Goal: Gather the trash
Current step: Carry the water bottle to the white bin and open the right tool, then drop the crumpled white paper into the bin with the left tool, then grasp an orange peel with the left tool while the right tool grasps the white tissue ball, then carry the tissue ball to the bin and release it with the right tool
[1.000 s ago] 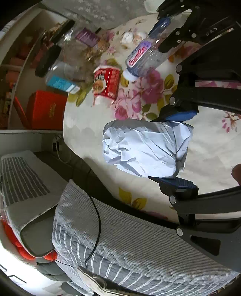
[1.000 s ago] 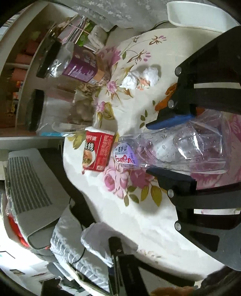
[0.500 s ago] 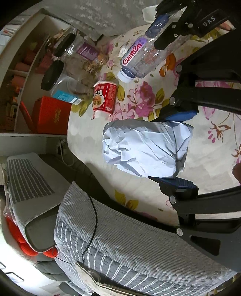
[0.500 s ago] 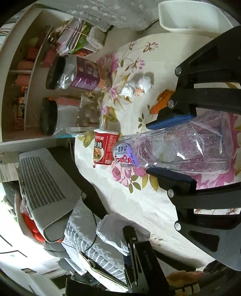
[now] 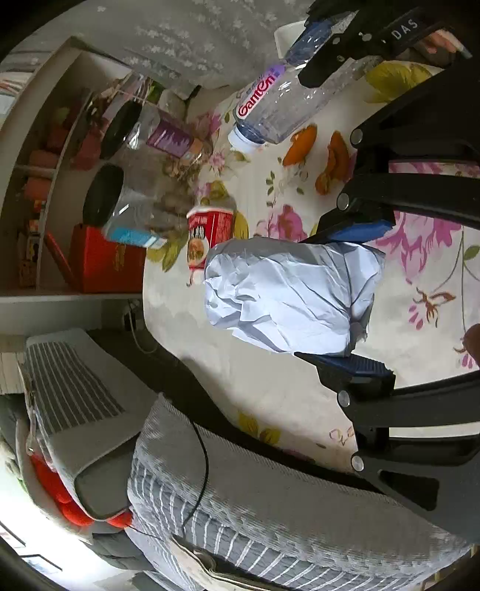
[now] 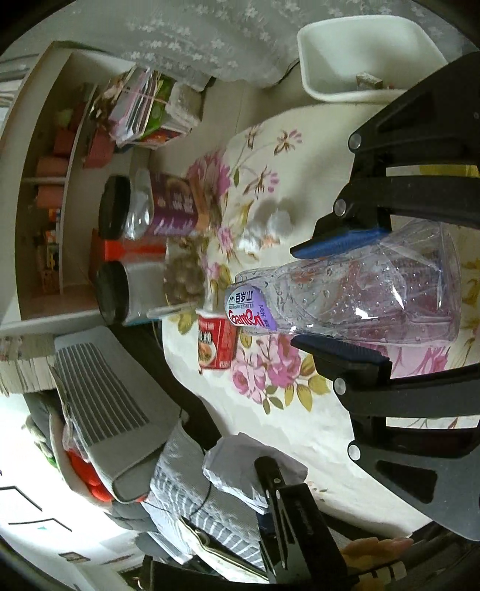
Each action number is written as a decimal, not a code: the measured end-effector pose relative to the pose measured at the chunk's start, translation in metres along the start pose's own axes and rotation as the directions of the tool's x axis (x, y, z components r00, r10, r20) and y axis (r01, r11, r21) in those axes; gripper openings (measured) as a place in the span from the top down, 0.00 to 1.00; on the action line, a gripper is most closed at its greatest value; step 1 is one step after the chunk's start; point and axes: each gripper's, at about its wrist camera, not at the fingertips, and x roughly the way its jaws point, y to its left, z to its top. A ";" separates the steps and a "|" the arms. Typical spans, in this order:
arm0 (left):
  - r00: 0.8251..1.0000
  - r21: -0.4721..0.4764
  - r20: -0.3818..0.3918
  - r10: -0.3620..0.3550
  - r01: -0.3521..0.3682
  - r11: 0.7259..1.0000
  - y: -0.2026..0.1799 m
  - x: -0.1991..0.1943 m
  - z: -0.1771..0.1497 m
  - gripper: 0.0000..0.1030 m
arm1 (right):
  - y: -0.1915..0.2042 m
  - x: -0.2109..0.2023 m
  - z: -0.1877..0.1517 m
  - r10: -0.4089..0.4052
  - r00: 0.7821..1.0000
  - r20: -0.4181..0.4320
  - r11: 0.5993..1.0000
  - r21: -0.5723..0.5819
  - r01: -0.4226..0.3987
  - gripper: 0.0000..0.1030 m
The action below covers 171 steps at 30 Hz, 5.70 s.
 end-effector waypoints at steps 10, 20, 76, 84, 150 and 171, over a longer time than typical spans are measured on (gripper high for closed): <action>0.999 0.028 0.012 -0.036 0.035 0.999 -0.034 -0.004 0.001 0.52 | -0.041 -0.019 -0.005 -0.059 0.998 0.020 0.997 0.060 0.058 0.61; 0.996 0.066 0.029 -0.084 0.082 0.994 -0.078 -0.012 0.003 0.52 | -0.093 -0.047 -0.009 -0.143 0.988 0.064 0.980 0.151 0.132 0.61; 0.919 0.415 -0.013 -0.393 0.363 0.834 -0.416 -0.059 -0.044 0.36 | -0.333 -0.197 -0.082 -0.617 0.784 -0.063 0.609 0.593 0.527 0.07; 0.944 0.409 0.017 -0.329 0.294 0.864 -0.381 -0.054 -0.043 0.32 | -0.305 -0.174 -0.068 -0.594 0.802 -0.068 0.675 0.500 0.542 0.07; 0.985 -0.056 -0.156 -0.071 0.062 0.996 -0.015 0.071 -0.040 0.78 | -0.067 0.150 0.029 -0.146 0.960 -0.239 0.978 0.111 0.176 0.11; 0.996 -0.115 -0.079 -0.048 0.039 0.993 0.021 0.041 -0.029 0.78 | -0.035 0.098 0.040 -0.157 0.978 -0.136 0.985 0.044 0.164 0.70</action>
